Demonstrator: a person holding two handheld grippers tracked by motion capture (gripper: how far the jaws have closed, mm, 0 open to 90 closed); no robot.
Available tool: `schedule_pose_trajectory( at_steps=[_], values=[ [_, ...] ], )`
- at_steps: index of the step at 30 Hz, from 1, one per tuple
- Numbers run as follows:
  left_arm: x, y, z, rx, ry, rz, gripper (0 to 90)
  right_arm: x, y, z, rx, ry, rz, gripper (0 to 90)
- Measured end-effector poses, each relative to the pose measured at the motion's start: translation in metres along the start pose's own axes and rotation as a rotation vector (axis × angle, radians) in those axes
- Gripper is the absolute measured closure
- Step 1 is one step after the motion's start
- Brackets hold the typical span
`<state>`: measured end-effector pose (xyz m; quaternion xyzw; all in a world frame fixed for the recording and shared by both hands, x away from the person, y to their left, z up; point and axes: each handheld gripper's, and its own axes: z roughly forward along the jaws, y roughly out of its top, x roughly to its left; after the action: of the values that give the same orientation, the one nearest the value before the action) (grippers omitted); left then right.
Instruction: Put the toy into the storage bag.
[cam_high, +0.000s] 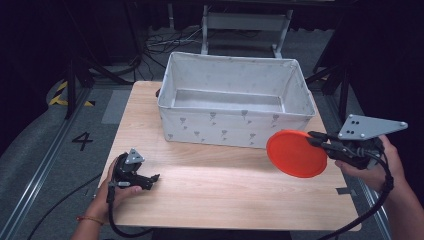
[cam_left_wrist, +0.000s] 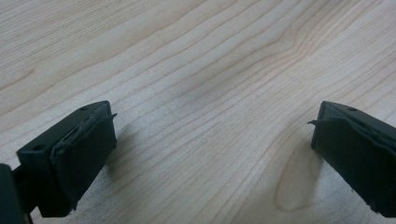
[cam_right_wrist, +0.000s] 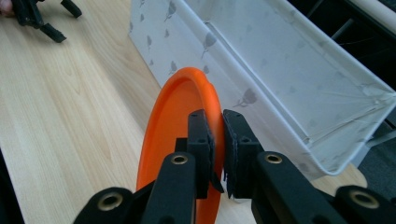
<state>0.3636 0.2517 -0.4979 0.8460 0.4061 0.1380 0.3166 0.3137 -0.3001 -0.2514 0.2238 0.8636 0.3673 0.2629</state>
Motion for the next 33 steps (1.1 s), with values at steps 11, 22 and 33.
schedule_pose_trajectory(
  at_steps=[11, 22, 33],
  values=[
    [0.0, 0.0, 0.0, 0.0, 0.0, 0.001, 0.3, -0.022, 0.027, -0.018, -0.027, -0.007, -0.012, 82.7],
    [0.0, 0.0, 0.0, -0.001, 0.002, 0.0, 0.4, -0.047, 0.061, -0.019, -0.021, -0.044, -0.016, 82.7],
    [0.0, 0.0, 0.0, 0.0, 0.001, 0.0, 0.4, -0.088, 0.099, -0.008, -0.047, -0.095, 0.003, 82.7]
  ],
)
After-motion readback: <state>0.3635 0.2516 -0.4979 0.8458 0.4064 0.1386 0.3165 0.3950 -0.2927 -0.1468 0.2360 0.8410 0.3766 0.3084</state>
